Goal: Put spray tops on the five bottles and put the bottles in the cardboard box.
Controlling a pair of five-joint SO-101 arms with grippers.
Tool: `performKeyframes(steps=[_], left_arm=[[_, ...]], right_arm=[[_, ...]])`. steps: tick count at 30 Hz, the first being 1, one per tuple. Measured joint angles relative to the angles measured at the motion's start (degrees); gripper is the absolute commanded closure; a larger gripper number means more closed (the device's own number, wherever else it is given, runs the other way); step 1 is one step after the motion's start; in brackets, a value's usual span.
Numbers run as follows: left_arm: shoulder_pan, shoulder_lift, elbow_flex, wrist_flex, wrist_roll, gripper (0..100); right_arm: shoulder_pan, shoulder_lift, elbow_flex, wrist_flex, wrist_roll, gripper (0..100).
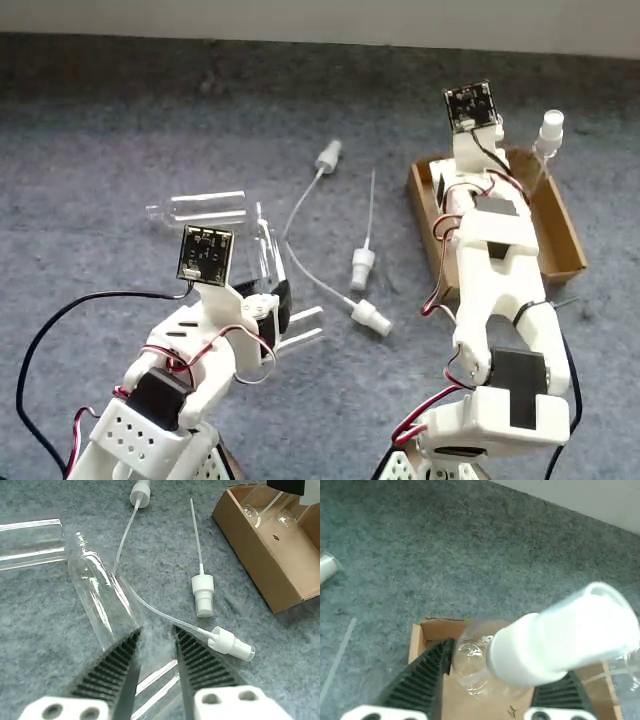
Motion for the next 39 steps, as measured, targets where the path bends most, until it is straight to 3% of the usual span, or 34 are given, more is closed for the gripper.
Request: performKeyframes(steps=[5,10,39], left_arm=[[0.0,0.0,0.0,0.0,0.0,94],[0.0,0.0,0.0,0.0,0.0,94],[-0.09,0.09,1.23,0.0,0.0,94]], right_arm=[[0.26,0.0,1.23,-7.82,0.26,87.9],[0.0,0.0,3.25,-9.14,0.35,87.9],[0.0,5.19,0.53,-4.31,-4.22,87.3]])
